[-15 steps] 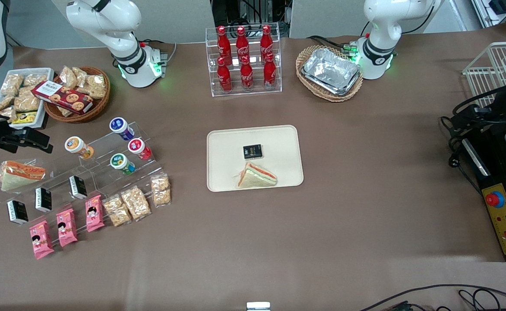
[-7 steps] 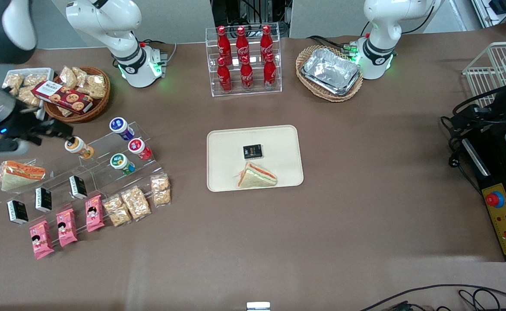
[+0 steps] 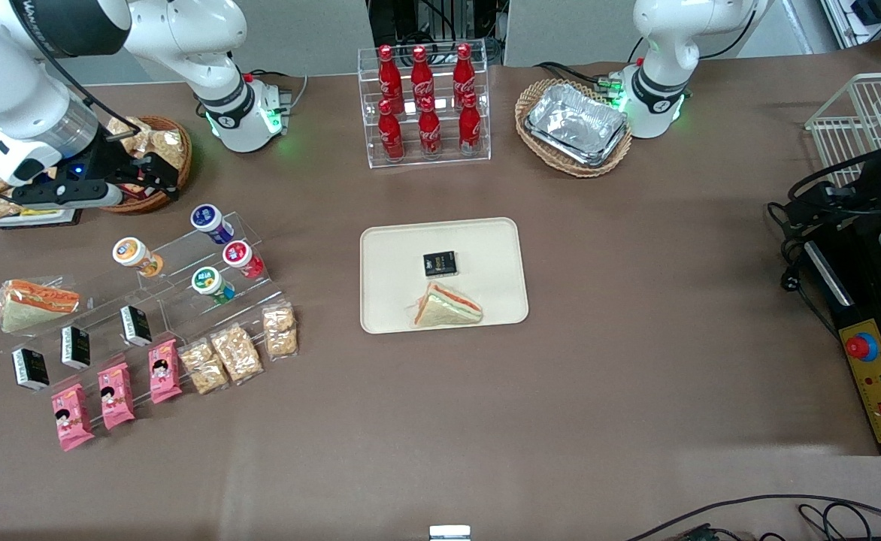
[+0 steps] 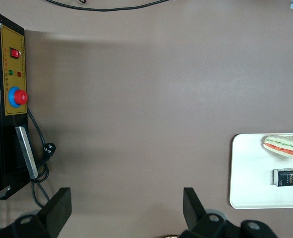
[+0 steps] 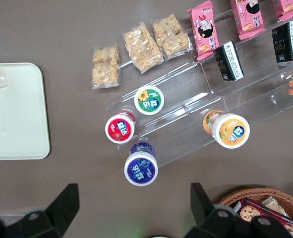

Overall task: Place green gum on tray
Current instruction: 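Move the right gripper over the acrylic rack toward the green gum bottle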

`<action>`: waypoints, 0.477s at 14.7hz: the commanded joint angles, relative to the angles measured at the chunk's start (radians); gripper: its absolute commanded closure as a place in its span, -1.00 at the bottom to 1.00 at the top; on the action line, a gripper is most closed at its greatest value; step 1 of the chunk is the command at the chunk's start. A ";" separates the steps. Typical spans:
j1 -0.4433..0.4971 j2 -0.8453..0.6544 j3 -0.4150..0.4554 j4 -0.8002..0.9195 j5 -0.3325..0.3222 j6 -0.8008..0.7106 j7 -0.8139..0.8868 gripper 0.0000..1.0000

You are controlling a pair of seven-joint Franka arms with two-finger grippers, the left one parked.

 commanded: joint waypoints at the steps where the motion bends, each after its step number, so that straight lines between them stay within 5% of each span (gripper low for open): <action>1: -0.002 0.015 -0.006 -0.035 0.015 0.078 0.015 -1.00; 7: -0.012 0.152 -0.009 -0.084 0.015 0.260 0.072 -1.00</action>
